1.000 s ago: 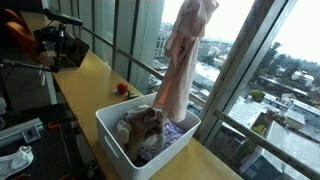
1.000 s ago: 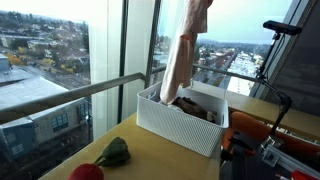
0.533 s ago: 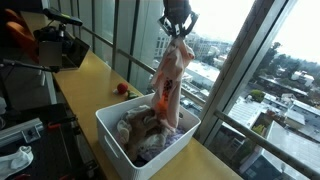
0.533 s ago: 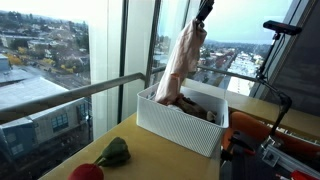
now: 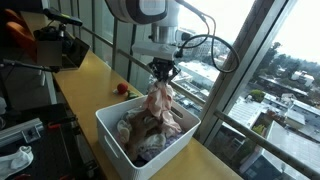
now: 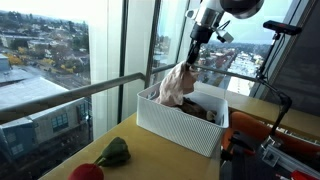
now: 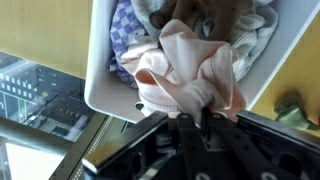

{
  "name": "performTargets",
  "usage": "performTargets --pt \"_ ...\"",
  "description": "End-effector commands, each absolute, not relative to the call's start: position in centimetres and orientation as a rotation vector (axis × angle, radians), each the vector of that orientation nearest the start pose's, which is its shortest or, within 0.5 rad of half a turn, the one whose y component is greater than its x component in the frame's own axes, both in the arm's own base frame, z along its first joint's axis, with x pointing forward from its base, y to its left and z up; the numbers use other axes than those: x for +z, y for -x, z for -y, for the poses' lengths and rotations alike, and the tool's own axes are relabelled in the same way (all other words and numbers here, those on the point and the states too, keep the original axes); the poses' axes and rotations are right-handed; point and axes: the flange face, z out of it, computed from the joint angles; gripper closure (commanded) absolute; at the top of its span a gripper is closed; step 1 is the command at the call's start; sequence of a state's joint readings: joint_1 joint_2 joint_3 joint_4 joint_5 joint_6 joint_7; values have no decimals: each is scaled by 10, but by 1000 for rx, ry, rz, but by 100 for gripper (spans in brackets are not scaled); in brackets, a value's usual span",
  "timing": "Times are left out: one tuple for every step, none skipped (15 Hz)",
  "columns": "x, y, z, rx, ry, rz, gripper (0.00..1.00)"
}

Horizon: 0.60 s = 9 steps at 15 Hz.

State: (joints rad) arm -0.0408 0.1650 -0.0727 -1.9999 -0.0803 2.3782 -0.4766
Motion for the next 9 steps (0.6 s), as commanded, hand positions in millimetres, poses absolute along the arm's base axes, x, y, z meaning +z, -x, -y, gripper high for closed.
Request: performTargets --pt "342 -603 64 -212 3136 679 97" --pt "320 -601 63 -165 3125 674 97" --pt "302 -601 62 -129 3118 665 97" --pt "286 -601 61 -92 3110 660 97" --pt "272 -601 61 -64 3105 658 97" --pt "259 -601 61 -38 3101 658 97" --pt "249 -601 62 -12 3097 659 97" --pt "240 -601 62 9 3092 659 97" --pt "233 -601 62 31 3088 659 93"
